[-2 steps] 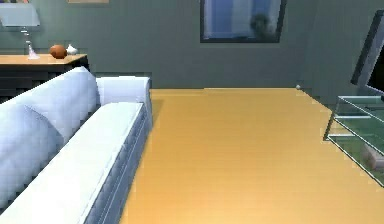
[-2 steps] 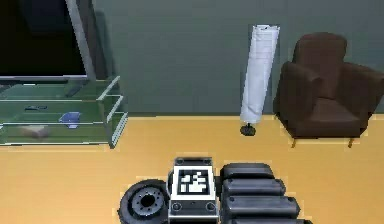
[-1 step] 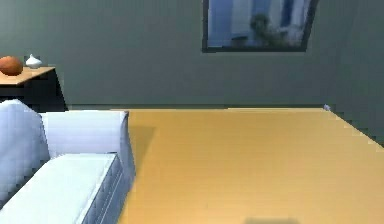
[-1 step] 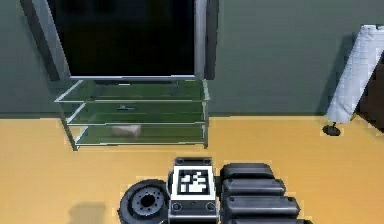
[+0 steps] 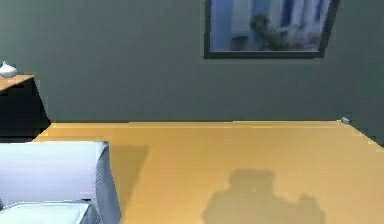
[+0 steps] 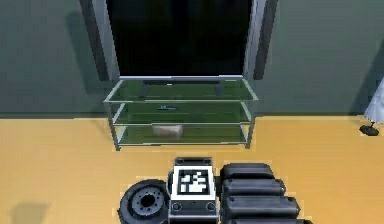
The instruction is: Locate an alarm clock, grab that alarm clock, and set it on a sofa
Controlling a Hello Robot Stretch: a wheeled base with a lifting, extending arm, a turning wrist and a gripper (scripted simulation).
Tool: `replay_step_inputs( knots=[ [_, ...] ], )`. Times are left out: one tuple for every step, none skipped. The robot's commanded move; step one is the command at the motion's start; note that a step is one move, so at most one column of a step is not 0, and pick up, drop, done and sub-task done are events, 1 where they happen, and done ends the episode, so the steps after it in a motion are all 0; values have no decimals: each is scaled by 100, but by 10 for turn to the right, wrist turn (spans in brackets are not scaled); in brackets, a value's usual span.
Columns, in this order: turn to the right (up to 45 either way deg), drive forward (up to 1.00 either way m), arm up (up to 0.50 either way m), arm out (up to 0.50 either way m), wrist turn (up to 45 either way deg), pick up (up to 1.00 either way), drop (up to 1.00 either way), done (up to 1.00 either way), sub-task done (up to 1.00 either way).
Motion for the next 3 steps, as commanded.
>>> replay_step_inputs(
  knots=[
    [-30,0,0,0,0,0,0,0,0],
    [30,0,0,0,0,0,0,0,0],
    [-450,0,0,0,0,0,0,0,0]
  ],
)
